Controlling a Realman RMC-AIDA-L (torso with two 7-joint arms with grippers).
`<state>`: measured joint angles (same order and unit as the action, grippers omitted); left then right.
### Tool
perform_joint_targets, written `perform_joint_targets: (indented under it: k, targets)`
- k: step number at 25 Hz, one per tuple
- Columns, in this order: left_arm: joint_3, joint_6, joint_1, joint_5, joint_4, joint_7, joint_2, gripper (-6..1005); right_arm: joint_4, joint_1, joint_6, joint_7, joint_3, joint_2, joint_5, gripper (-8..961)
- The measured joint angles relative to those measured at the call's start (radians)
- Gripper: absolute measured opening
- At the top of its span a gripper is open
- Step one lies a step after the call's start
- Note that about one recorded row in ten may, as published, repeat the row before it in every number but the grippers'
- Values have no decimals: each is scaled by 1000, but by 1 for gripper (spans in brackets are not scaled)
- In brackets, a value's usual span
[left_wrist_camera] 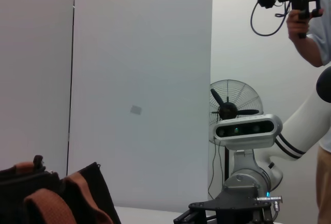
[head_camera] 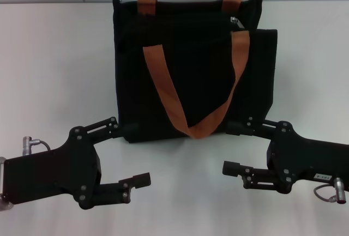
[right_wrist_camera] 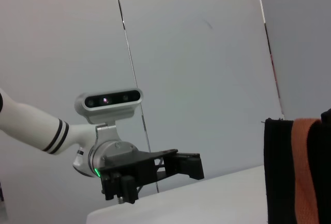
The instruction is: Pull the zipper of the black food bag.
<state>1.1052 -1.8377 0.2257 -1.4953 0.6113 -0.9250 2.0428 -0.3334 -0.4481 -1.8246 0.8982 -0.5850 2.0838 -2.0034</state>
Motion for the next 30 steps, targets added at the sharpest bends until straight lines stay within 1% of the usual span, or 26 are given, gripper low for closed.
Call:
perform_joint_targets:
  k: [6, 30]
  targets:
    - [1, 1, 1, -1, 2, -7, -5, 818, 14, 10, -3, -6, 1, 1, 2, 756]
    - [-10, 17, -14, -3, -7, 0, 5, 818, 50, 9, -15, -7, 10, 1, 2, 757]
